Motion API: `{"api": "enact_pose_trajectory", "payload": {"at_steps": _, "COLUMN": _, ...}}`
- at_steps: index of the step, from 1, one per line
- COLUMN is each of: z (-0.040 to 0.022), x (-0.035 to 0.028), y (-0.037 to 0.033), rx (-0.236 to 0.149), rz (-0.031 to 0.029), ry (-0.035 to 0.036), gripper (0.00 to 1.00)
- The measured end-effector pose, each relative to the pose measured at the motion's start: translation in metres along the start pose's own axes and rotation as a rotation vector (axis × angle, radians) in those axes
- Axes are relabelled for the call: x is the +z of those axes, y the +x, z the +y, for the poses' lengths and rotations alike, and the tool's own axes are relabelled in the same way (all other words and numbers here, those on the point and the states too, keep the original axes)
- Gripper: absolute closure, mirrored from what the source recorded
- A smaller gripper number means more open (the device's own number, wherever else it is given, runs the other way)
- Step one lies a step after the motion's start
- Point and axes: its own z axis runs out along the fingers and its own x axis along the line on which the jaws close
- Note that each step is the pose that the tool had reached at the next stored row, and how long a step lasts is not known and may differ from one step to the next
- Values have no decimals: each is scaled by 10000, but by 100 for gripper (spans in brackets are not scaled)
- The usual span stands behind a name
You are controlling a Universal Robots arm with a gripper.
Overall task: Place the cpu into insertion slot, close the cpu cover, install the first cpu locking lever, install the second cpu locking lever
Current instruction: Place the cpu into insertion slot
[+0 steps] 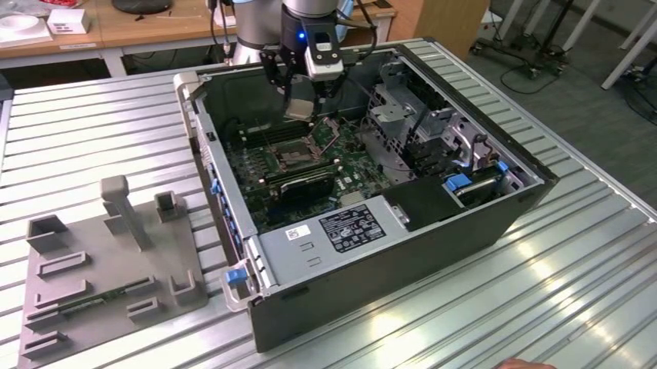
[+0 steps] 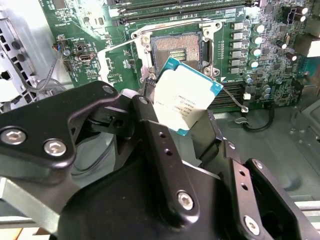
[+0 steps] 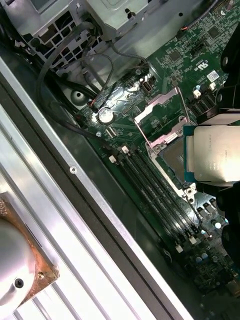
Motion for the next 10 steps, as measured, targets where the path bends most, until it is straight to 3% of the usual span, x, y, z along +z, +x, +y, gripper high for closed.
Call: {"api": "enact_pose_trajectory", "payload": {"at_steps": 10, "z": 0, "x": 3, "y": 0, "rx": 467, "rz": -44, "ry": -10, "gripper": 46}}
